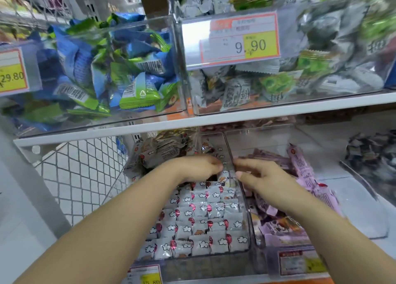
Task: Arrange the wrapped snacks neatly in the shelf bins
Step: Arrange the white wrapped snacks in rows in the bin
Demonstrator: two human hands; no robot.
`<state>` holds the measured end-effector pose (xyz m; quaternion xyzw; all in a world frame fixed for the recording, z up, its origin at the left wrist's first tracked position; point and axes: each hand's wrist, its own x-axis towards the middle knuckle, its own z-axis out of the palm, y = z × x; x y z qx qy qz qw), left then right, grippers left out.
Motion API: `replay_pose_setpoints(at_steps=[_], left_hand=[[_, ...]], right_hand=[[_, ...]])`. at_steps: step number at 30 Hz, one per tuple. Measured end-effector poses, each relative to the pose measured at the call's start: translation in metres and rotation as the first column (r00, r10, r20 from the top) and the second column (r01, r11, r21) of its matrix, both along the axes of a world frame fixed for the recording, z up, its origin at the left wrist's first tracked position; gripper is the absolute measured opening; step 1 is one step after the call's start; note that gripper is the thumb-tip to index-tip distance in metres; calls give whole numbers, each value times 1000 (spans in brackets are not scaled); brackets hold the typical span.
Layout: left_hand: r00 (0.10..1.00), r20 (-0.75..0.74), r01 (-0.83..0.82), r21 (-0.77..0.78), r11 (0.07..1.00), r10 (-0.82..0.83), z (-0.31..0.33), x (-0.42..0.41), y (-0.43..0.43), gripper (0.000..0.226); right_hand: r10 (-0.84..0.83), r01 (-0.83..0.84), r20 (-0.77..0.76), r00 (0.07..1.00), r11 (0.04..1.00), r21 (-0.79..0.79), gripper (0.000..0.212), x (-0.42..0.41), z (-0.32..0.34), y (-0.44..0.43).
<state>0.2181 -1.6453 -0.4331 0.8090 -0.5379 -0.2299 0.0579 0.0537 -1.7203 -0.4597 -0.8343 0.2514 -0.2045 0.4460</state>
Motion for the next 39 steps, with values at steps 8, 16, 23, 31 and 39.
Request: replay_pose_setpoints(at_steps=[8,16,23,31,39], left_hand=[[956,293,22,-42,999,-9,-18,-8,-27,28],[951,310,66,-165,984,-12,-19,-10,-16,24],[960,280,114,-293,949,-29,-8,-11,-3,22],[999,50,26,-233,972,-15,-27,-12,0,20],[992,-126,-5,-61,998,-3,-10,-10,13,48]], right_hand=[[11,-12,32,999,998,56,35,-2,3,1],[12,-14,27,1000,998,55,36,-3,4,2],[-4,2,42,999,999,46,41,1,-2,-3],[3,-4,50,999,1000,22,43,1,-2,-2],[-5,5,37,999,1000,0,41,0,-2,-3]])
